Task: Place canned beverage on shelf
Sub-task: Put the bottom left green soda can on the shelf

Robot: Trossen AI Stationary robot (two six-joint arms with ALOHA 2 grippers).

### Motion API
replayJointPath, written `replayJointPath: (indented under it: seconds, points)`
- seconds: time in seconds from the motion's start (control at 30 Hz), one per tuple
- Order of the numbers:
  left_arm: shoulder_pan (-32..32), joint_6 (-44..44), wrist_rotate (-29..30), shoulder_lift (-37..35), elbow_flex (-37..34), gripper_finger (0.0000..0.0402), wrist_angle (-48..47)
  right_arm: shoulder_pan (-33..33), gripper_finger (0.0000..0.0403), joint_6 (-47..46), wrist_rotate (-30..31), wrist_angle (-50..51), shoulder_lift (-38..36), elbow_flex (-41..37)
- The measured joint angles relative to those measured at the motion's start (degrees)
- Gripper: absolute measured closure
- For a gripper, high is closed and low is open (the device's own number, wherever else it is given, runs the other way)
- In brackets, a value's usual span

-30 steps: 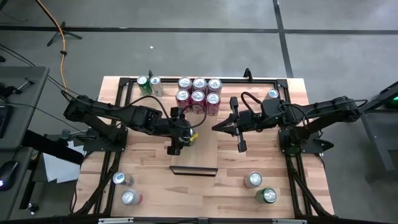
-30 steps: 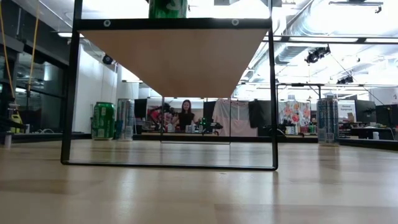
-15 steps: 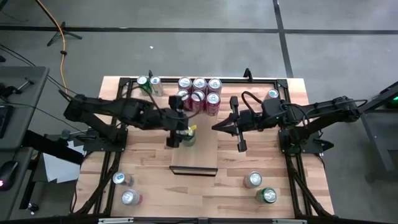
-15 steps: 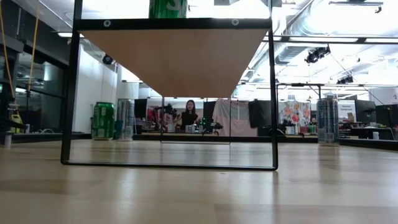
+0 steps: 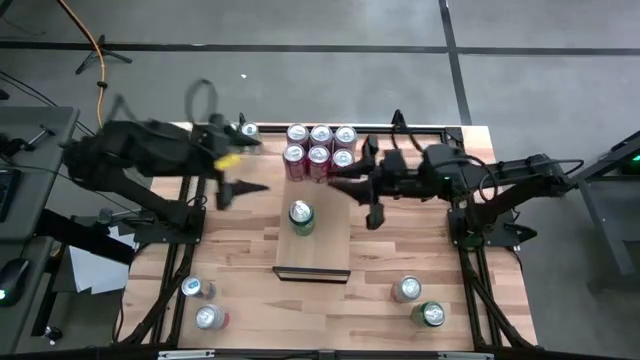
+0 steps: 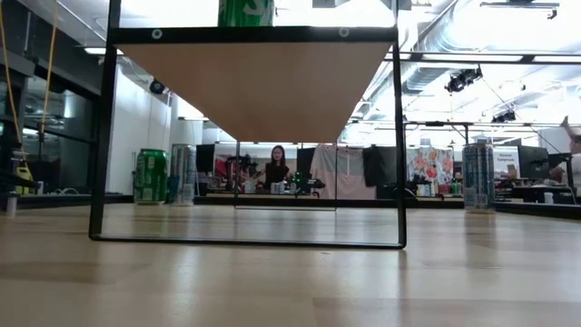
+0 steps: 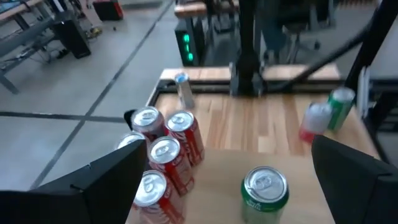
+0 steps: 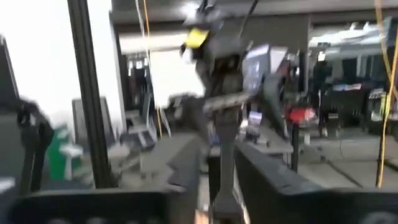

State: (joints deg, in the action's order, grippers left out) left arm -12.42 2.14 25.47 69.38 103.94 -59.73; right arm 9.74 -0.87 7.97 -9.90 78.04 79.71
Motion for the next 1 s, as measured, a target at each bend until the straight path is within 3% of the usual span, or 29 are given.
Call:
replayJointPath:
  seconds: [0.1,0.27,0.4,0.57,0.87,1.0]
  points:
    - [-0.42,2.59,0.37,-3.4,0.02,0.0023,0.05,0.02,0.0231,0.82,0.47,9.96,4.69,7.78]
    - [-0.42,5.31,0.61,-6.06,-0.02,0.0023,-0.01,0.0,0.0102,0.74,8.95,25.56,12.33,20.31]
    - [-0.42,4.88,0.62,-6.78,-0.02,0.0023,0.02,0.0,0.0044,0.78,10.62,35.07,17.32,29.29]
    - [-0.34,9.86,0.61,-6.59,-0.04,0.0023,-0.21,0.02,0.0027,-0.58,10.48,42.21,21.79,34.96]
    - [-0.35,10.74,1.72,-5.95,-0.13,0.0023,-8.31,0.0,0.0027,-8.51,8.1,49.71,23.17,35.4]
    - [-0.36,12.25,5.6,-7.97,-6.06,0.0023,-7.39,0.0,0.0027,-12.88,8.31,53.31,23.86,35.4]
